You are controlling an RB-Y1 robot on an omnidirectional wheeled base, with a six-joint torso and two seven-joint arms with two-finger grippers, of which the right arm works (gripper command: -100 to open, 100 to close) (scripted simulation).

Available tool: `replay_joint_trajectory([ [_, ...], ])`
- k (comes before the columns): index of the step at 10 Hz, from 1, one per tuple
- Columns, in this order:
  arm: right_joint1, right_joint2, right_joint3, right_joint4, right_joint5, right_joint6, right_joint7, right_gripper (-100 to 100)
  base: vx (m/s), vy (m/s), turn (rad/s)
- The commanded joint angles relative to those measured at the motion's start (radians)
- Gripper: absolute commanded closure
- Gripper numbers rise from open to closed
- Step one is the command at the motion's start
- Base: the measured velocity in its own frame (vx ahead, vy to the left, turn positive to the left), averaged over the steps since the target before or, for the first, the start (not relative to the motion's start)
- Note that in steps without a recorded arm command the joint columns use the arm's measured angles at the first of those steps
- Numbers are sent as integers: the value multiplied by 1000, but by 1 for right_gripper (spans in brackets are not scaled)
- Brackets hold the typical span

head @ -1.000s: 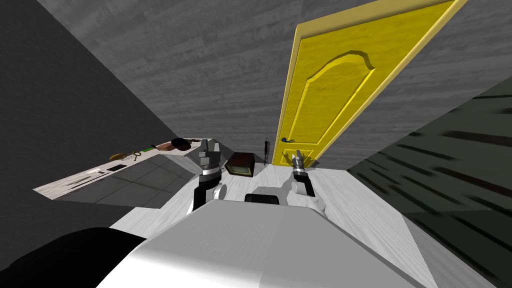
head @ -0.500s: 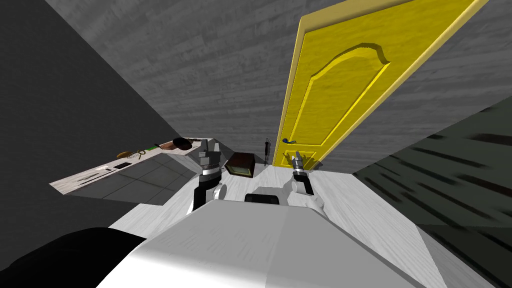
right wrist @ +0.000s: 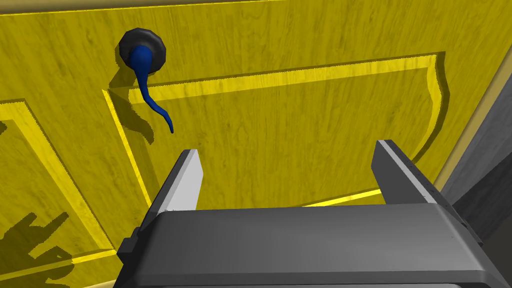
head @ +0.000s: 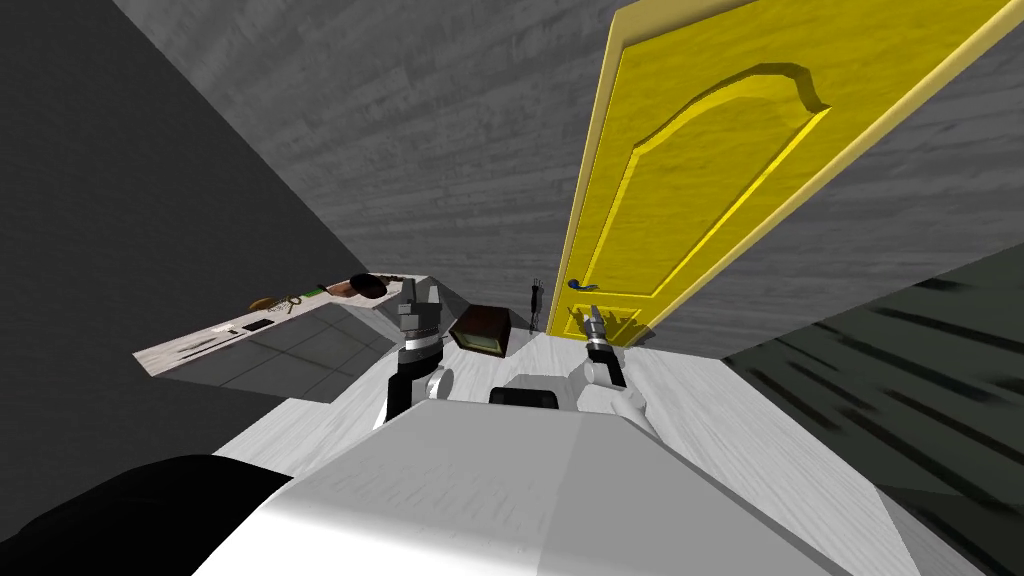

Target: Pull the door open

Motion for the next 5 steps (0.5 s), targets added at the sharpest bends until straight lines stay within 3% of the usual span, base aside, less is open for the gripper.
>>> replay_joint_trajectory([
  [1, -16, -9, -1, 49, -11, -6, -1, -100, 58, -54, 109],
  [5, -66, -33, -6, 176, -38, -18, -3, -100, 79, -78, 103],
])
